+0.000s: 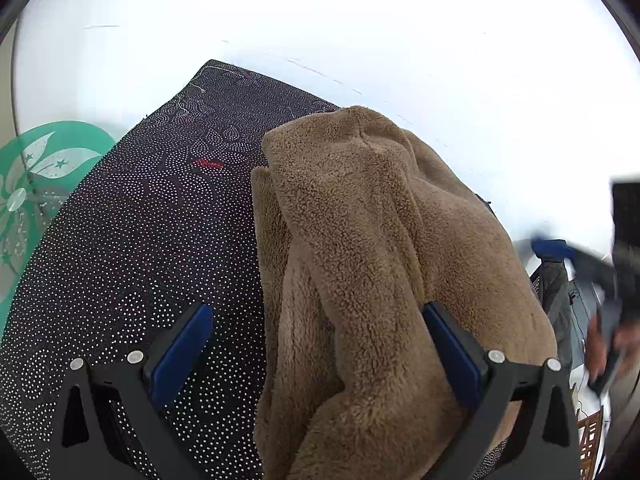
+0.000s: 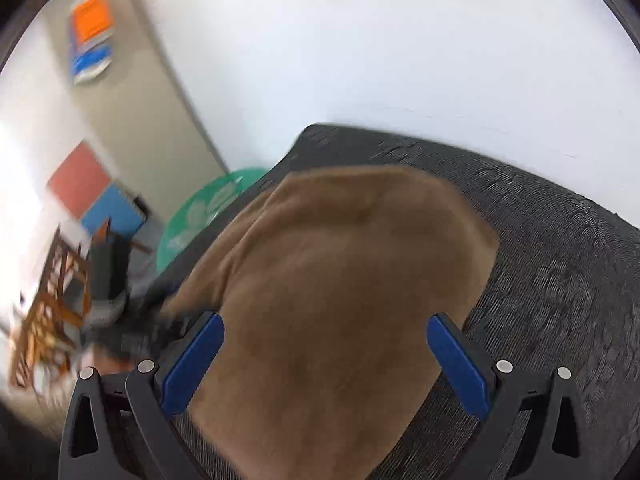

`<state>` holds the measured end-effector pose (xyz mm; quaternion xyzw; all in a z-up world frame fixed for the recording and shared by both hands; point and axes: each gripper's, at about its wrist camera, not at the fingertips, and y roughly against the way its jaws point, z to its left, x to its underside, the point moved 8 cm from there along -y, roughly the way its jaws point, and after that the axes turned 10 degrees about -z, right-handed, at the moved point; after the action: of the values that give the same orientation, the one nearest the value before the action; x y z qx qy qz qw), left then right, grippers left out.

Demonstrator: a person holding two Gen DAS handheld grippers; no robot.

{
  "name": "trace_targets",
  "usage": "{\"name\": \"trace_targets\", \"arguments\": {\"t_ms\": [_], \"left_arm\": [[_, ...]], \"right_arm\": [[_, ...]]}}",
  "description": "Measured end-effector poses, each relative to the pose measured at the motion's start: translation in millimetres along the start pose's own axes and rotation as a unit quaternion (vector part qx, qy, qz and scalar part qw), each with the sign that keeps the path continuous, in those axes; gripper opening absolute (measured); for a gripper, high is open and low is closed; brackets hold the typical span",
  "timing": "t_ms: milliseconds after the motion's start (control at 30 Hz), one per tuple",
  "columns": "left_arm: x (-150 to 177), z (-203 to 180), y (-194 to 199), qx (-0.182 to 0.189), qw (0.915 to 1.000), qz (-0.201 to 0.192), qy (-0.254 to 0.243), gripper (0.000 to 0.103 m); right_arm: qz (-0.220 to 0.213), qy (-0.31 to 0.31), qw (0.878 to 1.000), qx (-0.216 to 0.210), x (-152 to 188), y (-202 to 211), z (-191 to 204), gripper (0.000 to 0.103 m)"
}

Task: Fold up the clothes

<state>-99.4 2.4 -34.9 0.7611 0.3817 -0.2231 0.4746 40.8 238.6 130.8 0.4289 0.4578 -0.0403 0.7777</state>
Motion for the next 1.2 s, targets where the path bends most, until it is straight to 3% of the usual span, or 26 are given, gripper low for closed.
{"name": "trace_targets", "arguments": {"t_ms": [100, 133, 167, 400, 533, 633, 767, 967, 1200], "left_arm": [[0.0, 0.1, -0.2, 0.000, 1.0000, 0.000, 0.000, 0.103], [0.0, 0.1, -0.3, 0.000, 1.0000, 0.000, 0.000, 0.103], [-0.1, 0.2, -0.5, -0.001, 1.0000, 0.000, 0.000, 0.103], [-0.2, 0.0, -0.7, 0.000, 1.0000, -0.001, 0.001, 0.103], [0.0, -1.1, -0.7, -0.001, 1.0000, -0.001, 0.001, 0.103], [-0.1, -1.3, 0.4, -0.001, 1.0000, -0.001, 0.002, 0.103], [0.6, -0.9, 0.8, -0.001, 1.0000, -0.001, 0.003, 0.103], [-2.6, 1.5, 1.5, 0.013, 0.9998, 0.008, 0.015, 0.103], [-47.2, 21.8, 16.1, 0.038, 0.9957, 0.019, 0.082, 0.103]], "right_arm": [[-0.004, 0.035, 0.999, 0.017, 30.7, 2.8, 18.0, 0.101], [0.004, 0.044, 0.999, 0.032, 39.4, -0.5, 18.0, 0.085], [0.009, 0.047, 0.998, 0.042, 44.5, -2.7, 16.6, 0.077], [0.004, 0.050, 0.997, 0.061, 45.2, 5.4, 18.3, 0.077], [-0.029, 0.056, 0.996, 0.056, 41.1, 31.5, 37.2, 0.077], [-0.008, 0.059, 0.997, 0.053, 54.3, 27.4, 45.9, 0.077], [0.024, 0.064, 0.995, 0.079, 67.1, 12.4, 41.2, 0.077], [0.015, 0.060, 0.994, 0.088, 72.1, 2.9, 37.9, 0.079], [-0.003, 0.047, 0.996, 0.078, 75.7, 6.1, 32.1, 0.080]]}}
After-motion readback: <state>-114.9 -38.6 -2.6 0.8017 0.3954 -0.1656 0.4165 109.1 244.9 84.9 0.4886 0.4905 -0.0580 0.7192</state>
